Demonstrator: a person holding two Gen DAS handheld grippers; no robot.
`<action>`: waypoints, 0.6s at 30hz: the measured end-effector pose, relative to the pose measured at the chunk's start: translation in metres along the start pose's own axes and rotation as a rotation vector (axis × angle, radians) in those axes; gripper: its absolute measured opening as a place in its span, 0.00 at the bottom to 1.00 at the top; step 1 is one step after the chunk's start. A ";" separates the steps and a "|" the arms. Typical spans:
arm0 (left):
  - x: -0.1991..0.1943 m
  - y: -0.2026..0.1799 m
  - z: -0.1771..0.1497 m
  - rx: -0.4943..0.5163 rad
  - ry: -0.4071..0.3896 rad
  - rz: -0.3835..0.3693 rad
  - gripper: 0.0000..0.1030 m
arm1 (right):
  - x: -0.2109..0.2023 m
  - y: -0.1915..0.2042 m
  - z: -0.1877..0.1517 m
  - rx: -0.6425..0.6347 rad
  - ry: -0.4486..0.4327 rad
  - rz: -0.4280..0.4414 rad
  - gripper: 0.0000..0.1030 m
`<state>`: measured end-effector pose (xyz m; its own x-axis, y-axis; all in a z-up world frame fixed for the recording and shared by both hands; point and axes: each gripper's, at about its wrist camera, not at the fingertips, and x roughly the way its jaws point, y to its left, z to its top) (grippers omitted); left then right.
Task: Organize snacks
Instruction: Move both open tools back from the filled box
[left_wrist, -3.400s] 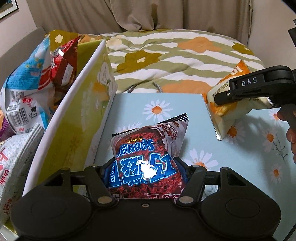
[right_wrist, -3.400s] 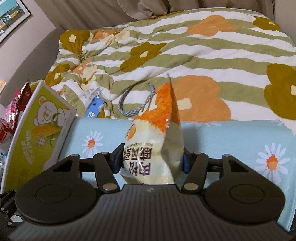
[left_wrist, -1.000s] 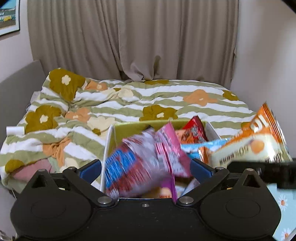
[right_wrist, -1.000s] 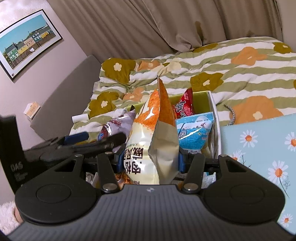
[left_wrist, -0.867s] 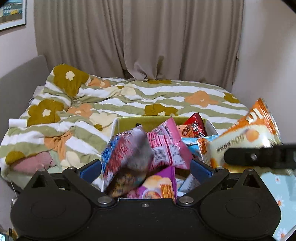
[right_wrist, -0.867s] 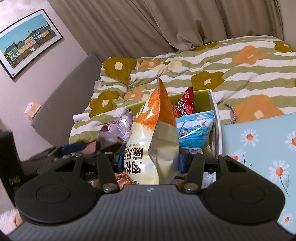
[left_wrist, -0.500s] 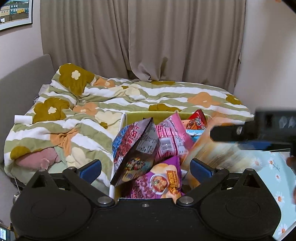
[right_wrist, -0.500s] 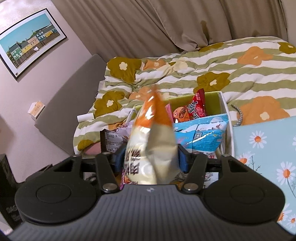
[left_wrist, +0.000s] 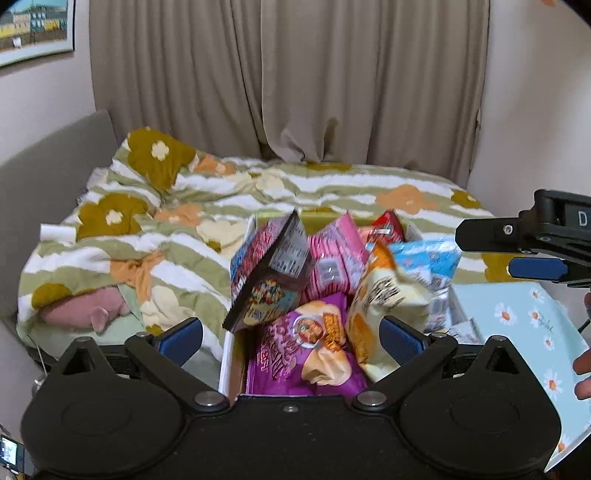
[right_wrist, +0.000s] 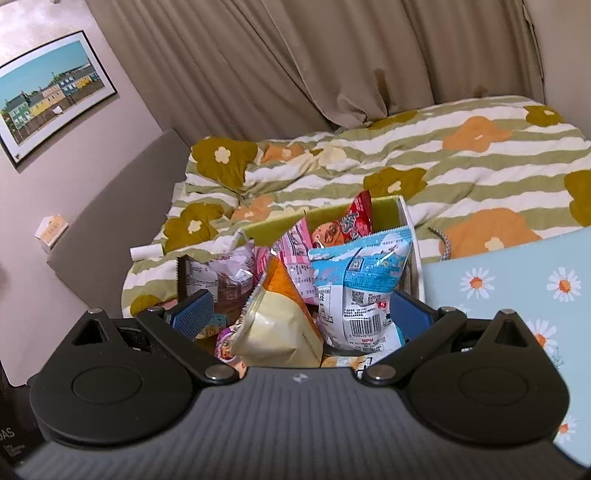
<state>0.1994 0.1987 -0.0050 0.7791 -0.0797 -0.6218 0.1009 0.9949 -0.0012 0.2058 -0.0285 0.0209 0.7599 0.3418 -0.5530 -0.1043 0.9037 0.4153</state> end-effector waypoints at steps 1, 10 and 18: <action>-0.007 -0.004 0.000 0.003 -0.013 0.009 1.00 | -0.007 0.000 0.001 -0.005 -0.013 0.005 1.00; -0.079 -0.046 -0.002 -0.038 -0.117 0.020 1.00 | -0.088 -0.010 0.001 -0.130 -0.079 -0.022 1.00; -0.121 -0.094 -0.021 0.005 -0.143 0.040 1.00 | -0.158 -0.038 -0.024 -0.225 -0.089 -0.195 1.00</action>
<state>0.0825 0.1159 0.0537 0.8626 -0.0488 -0.5035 0.0709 0.9972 0.0248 0.0740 -0.1109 0.0747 0.8315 0.1412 -0.5373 -0.0827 0.9878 0.1316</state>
